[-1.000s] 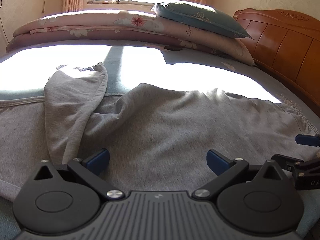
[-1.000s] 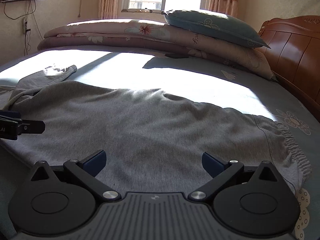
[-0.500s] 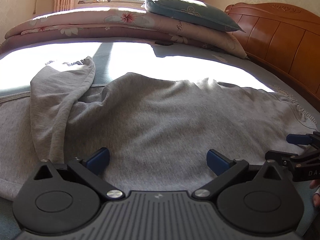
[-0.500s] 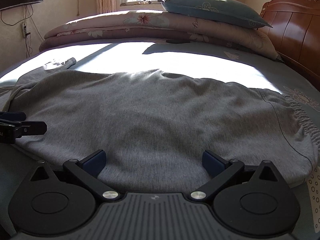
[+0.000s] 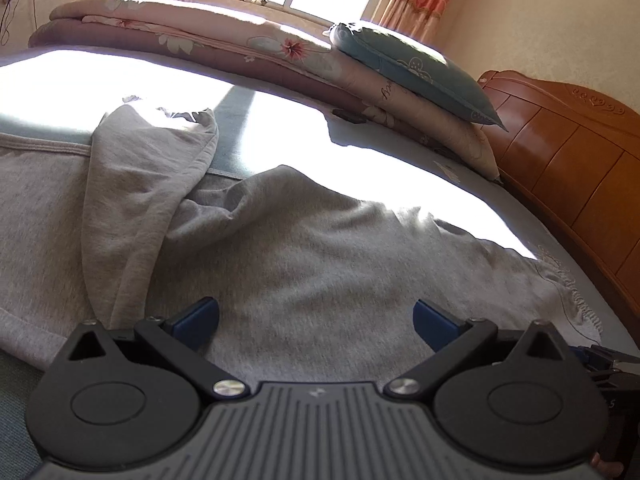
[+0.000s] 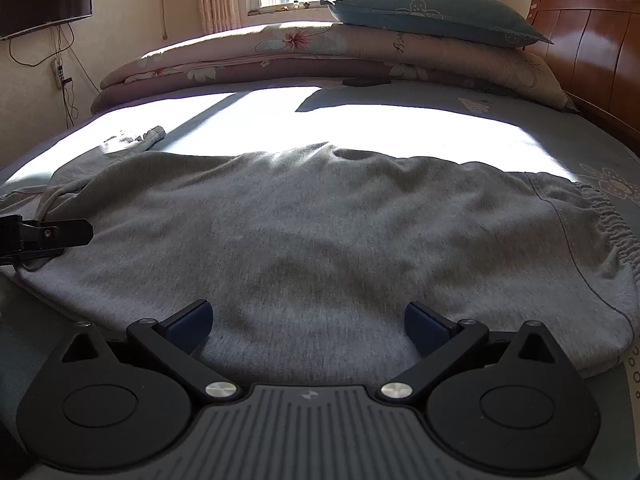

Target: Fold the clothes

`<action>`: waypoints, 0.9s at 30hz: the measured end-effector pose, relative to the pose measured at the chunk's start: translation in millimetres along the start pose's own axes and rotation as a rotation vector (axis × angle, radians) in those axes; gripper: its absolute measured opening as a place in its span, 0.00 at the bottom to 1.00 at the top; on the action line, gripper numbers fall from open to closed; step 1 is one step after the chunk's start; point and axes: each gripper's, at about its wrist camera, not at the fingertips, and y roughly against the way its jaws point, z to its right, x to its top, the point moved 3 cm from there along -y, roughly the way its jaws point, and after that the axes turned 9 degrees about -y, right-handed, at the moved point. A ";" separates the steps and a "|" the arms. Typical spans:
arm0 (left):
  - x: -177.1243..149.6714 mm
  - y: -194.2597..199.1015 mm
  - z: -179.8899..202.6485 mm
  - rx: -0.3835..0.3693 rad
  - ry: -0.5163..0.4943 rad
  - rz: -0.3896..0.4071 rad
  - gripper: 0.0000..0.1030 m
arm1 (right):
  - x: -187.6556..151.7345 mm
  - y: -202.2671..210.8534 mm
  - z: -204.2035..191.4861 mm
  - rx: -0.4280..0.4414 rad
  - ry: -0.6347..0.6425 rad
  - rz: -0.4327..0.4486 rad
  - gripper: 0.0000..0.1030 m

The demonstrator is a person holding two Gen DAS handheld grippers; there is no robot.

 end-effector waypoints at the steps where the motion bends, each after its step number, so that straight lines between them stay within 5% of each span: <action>1: 7.2 5.6 1.6 0.004 0.016 -0.008 0.99 | 2.0 4.2 2.7 0.027 -0.025 -0.001 1.00; 4: 42.5 24.9 7.4 0.099 -0.027 0.020 0.99 | 7.6 18.6 12.1 0.107 -0.103 0.008 1.00; 6: 67.2 20.5 9.3 0.250 -0.146 -0.015 0.95 | 10.4 26.8 17.7 0.141 -0.140 0.018 1.00; 8: 92.0 13.8 11.0 0.412 -0.278 -0.059 0.76 | 12.8 33.3 19.9 0.142 -0.139 0.039 1.00; 9: 103.0 3.8 8.9 0.486 -0.350 -0.102 0.58 | 14.0 36.7 20.4 0.138 -0.136 0.054 1.00; 10: 110.5 -7.5 4.3 0.524 -0.389 -0.153 0.39 | 15.4 40.4 21.0 0.136 -0.133 0.070 1.00; 11: 115.7 -18.4 -1.3 0.530 -0.393 -0.208 0.35 | 17.5 44.7 22.0 0.139 -0.134 0.084 1.00; 17: 121.9 -76.3 -7.7 0.529 -0.441 -0.405 0.39 | 22.9 53.8 34.9 0.177 -0.209 0.100 1.00; 22: 106.5 -116.0 -10.8 0.639 -0.567 -0.551 0.42 | 24.3 53.6 45.9 0.204 -0.282 0.080 1.00; 27: 96.3 -136.3 -11.2 0.784 -0.756 -0.601 0.43 | 25.4 53.8 49.2 0.211 -0.305 0.078 1.00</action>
